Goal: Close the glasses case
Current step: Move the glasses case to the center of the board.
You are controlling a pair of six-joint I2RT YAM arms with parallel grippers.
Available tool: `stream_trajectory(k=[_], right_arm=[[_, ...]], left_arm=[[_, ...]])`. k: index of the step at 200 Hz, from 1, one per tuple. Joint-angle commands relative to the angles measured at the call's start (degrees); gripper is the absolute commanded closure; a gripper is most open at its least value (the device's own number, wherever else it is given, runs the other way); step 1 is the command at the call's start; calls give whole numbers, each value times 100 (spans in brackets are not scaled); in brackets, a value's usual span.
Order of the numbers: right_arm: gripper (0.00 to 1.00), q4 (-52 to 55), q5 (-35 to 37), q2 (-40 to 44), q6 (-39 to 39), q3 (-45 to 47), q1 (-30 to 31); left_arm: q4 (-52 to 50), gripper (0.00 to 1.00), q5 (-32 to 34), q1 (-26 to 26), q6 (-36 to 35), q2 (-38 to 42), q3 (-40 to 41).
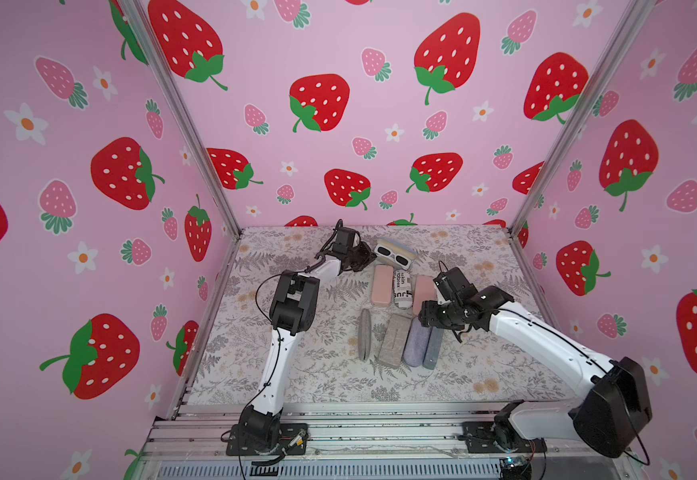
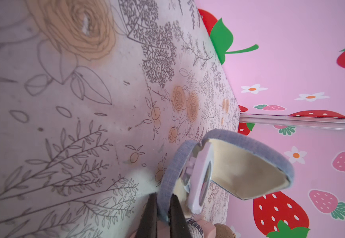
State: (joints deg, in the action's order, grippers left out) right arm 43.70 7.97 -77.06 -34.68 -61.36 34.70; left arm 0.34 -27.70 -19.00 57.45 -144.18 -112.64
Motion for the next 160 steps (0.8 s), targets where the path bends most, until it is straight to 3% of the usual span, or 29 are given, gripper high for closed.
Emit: stream_trajectory(k=[1, 160], right_arm=[[33, -64, -129, -84, 31, -38, -29], [34, -395, -570, -598, 84, -349, -18]], left_arm=[[156, 91, 2, 98, 56, -17, 50], [827, 92, -69, 849, -133, 1128, 2232]])
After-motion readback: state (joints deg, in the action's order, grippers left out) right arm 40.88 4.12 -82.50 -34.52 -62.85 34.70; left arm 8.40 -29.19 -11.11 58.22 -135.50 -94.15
